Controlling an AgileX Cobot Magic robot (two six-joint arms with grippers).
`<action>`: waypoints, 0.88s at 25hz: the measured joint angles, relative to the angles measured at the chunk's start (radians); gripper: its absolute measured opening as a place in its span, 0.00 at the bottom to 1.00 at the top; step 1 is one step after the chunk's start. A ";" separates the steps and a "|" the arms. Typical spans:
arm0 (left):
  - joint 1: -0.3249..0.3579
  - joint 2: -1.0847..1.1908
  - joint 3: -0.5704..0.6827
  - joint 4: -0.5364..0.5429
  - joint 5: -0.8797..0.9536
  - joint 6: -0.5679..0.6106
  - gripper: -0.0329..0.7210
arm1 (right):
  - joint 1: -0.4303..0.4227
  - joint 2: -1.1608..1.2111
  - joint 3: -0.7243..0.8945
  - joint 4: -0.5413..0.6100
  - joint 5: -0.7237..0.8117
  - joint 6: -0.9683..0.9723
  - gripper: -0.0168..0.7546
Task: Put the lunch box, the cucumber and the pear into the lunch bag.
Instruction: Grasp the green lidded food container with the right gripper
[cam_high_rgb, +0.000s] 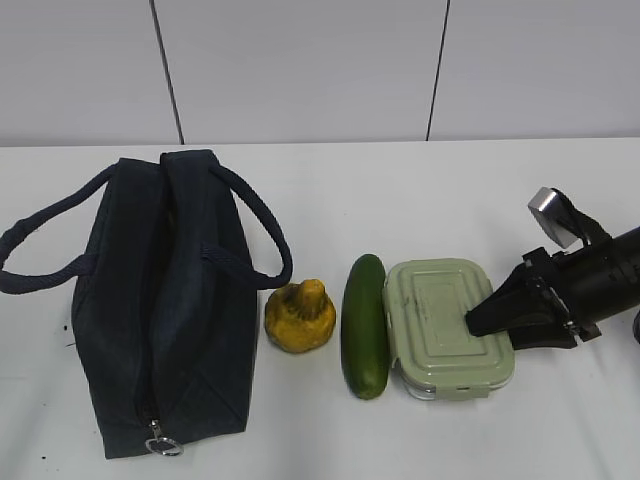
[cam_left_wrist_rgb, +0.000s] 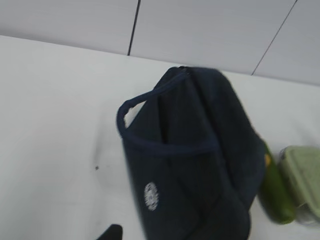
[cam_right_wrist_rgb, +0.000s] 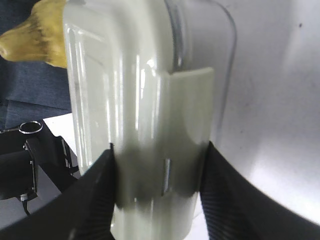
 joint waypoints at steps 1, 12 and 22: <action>0.000 0.020 0.000 -0.035 -0.031 0.001 0.51 | 0.000 0.000 0.000 0.000 0.000 0.000 0.50; -0.001 0.284 0.000 -0.407 -0.187 0.206 0.54 | 0.000 0.003 0.000 0.024 -0.005 -0.003 0.50; -0.070 0.526 0.000 -0.473 -0.212 0.343 0.54 | 0.000 0.003 0.000 0.032 -0.008 -0.007 0.50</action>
